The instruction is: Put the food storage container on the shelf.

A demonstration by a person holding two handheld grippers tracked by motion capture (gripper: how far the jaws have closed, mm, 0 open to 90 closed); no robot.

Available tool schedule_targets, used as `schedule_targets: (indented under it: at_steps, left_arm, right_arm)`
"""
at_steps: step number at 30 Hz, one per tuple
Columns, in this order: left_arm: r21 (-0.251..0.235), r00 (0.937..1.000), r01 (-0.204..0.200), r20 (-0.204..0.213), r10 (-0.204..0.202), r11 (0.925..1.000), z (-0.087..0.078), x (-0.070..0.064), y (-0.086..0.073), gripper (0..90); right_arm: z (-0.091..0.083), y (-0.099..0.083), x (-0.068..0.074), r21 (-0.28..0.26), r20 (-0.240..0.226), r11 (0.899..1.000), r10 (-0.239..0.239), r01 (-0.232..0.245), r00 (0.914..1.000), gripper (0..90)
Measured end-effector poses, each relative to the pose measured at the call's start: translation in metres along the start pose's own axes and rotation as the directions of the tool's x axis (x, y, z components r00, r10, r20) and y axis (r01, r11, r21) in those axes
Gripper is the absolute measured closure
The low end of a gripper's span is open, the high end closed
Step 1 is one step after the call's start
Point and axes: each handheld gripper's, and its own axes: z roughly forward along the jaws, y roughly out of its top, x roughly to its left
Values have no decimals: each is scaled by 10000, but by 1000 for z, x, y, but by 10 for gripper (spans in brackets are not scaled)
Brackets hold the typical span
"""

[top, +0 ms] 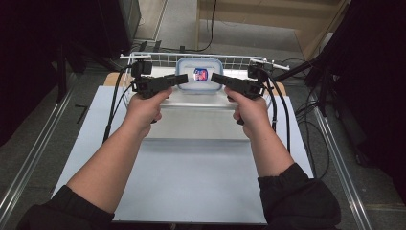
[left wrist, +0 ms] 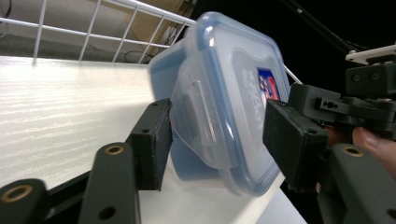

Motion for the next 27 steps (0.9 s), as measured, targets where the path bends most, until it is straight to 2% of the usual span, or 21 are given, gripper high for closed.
schedule_targets:
  at_steps: [3, 7, 10, 12, 14, 16, 18, 20, 24, 26, 27]
  left_arm:
    - [-14, 9998, -36, -178, 35, 10000, 0, 0, -1, 363]
    - [-365, 9986, -400, -361, 387, 9985, -7, -7, 0, 362]
    - [-555, 9921, -1040, -760, 996, 9930, -16, -14, -2, 334]
    - [-766, 9860, -1381, -1043, 1299, 9874, -24, -19, -6, 331]
    - [-923, 9788, -1748, -1241, 1628, 9803, -33, -23, -11, 329]
    - [-1033, 9682, -2168, -1501, 2002, 9707, -40, -28, -18, 324]
    - [-1075, 9625, -2385, -1588, 2201, 9652, -48, -30, -27, 322]
    - [-1032, 9530, -2690, -1726, 2491, 9576, -54, -34, -37, 312]
    - [-887, 9340, -3278, -1803, 3085, 9406, -65, -41, -64, 287]
    - [-764, 9246, -3522, -1831, 3341, 9328, -69, -42, -81, 275]
    - [-690, 9177, -3680, -1871, 3503, 9273, -73, -41, -94, 269]
  right_arm:
    - [0, 0, -1, -127, 271, 9997, -215, 218, 9994, 463]
    - [-4, 1, 1, -336, 477, 9986, -396, 413, 9981, 407]
    - [-12, 1, 5, -409, 523, 9973, -591, 613, 9969, 365]
    - [-18, -2, 10, -483, 664, 9941, -935, 968, 9934, 359]
    - [-25, -6, 16, -526, 790, 9901, -1257, 1301, 9889, 353]
    - [-33, -11, 22, -558, 990, 9821, -1740, 1800, 9798, 346]
    - [-40, -17, 26, -646, 1089, 9756, -2020, 2097, 9733, 341]
    - [-46, -25, 28, -637, 1201, 9707, -2231, 2317, 9674, 327]
    - [-57, -46, 32, -703, 1407, 9526, -2843, 2960, 9483, 299]
    - [-63, -59, 33, -660, 1575, 9369, -3299, 3432, 9308, 290]
    - [-65, -66, 33, -591, 1640, 9311, -3467, 3600, 9235, 284]
